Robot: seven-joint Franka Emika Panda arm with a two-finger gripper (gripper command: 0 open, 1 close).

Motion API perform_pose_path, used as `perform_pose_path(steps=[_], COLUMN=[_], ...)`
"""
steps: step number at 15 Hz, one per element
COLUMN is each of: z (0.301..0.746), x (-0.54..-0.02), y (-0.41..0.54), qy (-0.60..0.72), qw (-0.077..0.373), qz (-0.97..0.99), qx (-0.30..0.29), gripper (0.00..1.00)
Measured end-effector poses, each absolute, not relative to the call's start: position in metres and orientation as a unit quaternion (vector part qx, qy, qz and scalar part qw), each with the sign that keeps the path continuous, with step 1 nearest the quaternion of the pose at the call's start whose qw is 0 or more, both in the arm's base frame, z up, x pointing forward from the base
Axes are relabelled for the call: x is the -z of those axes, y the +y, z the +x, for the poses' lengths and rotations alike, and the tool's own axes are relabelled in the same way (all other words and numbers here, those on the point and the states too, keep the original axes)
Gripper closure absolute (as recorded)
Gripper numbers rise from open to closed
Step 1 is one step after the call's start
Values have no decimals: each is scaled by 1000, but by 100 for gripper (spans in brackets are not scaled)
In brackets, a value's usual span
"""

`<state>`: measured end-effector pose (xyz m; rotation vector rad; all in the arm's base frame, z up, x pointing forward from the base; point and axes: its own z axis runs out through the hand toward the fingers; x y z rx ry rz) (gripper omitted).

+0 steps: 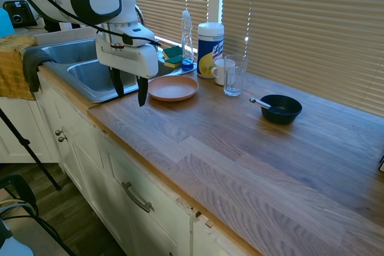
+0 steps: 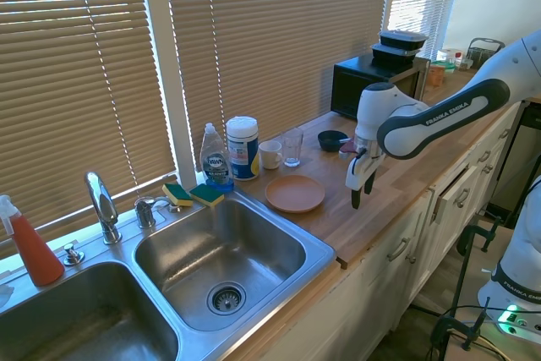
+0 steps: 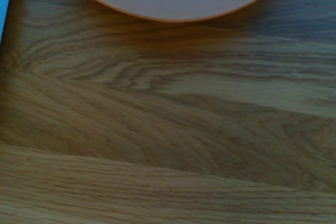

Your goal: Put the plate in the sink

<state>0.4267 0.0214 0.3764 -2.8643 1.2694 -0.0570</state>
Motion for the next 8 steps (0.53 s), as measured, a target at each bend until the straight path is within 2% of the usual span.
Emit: perform_pose_path(steps=[3,8], z=[429,464], x=[-380,-409], y=[20,-17], qy=[409,452], qw=[7,46], qz=[-912,-890], qx=[21,38], gripper=[0,0])
